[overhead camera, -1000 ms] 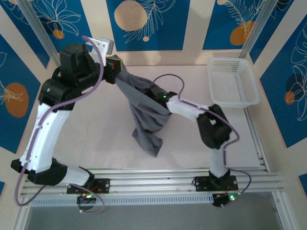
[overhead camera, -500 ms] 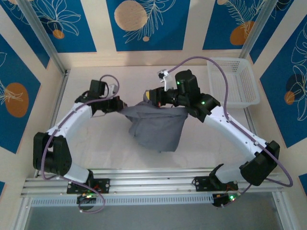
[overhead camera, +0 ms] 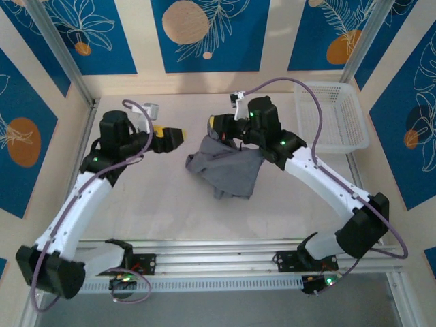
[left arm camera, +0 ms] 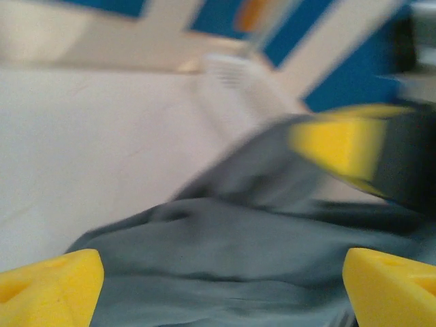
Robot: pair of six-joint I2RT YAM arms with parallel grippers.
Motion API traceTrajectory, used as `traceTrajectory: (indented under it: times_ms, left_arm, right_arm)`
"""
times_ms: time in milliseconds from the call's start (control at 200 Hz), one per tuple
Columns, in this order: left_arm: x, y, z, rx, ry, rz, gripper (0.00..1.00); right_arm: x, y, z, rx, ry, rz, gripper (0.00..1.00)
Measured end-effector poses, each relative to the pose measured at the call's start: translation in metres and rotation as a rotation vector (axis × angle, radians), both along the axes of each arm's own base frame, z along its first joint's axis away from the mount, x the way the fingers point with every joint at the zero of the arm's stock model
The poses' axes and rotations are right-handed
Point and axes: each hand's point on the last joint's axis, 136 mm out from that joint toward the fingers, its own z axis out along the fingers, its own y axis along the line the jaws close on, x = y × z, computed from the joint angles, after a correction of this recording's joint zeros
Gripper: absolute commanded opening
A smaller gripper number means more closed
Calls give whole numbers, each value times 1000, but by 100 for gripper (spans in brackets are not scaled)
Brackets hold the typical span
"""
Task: Fold the inside-out t-shirt
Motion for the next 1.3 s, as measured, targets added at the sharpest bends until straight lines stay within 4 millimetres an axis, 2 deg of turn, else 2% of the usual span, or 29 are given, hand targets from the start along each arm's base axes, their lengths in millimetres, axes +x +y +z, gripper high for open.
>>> traceTrajectory:
  times_ms: [90, 155, 210, 275, 310, 330, 370, 400, 410, 485, 560, 730, 800, 935, 1000, 1115, 1215, 1300]
  left_arm:
    - [-33, -43, 12, 22, -98, -187, 99]
    - [-40, -66, 8, 35, -110, -270, 99]
    - [-33, -82, -6, 51, -101, -300, 99]
    - [-21, -96, -39, 90, -52, -313, 96]
    - [-14, -100, -64, 126, -15, -308, 85]
    - [-12, -101, -73, 137, 3, -303, 73]
    - [-6, -103, -97, 172, 42, -292, 42]
    - [-3, -102, -113, 194, 64, -282, 7]
    - [-2, -102, -120, 204, 75, -276, 0]
    - [-4, -95, -149, 243, 124, -256, 0]
    - [-8, -87, -165, 274, 148, -230, 0]
    - [-6, -43, -188, 366, 179, -27, 0]
    - [-6, -18, -198, 383, 212, 76, 0]
    - [1, 58, -226, 413, 347, 380, 0]
    - [4, 85, -230, 421, 389, 490, 0]
    - [10, 134, -230, 442, 466, 718, 0]
    - [15, 162, -219, 462, 488, 855, 36]
    - [21, 174, -199, 455, 471, 928, 48]
  right_arm:
    - [8, 5, 0, 1, 35, -5, 0]
    - [9, 6, 0, 12, 57, -11, 0]
    - [8, 6, -1, 19, 86, -16, 0]
    - [9, 7, 1, 26, 111, -21, 0]
    - [9, 8, 4, 29, 125, -22, 0]
    - [10, 8, 7, 33, 129, -23, 0]
    - [12, 9, 10, 37, 137, -27, 0]
    - [15, 9, 13, 39, 146, -33, 0]
    - [15, 8, 14, 39, 150, -36, 0]
    - [21, 2, 20, 49, 173, -61, 0]
    - [30, -13, 28, 65, 191, -103, 0]
    - [59, -71, 54, 142, 224, -247, 0]
    - [70, -96, 58, 190, 251, -300, 0]
    - [78, -135, 60, 257, 286, -371, 0]
    - [72, -140, 59, 270, 295, -375, 0]
    - [50, -134, 58, 288, 304, -314, 0]
    - [36, -126, 59, 294, 312, -250, 0]
    - [25, -117, 56, 281, 311, -196, 0]
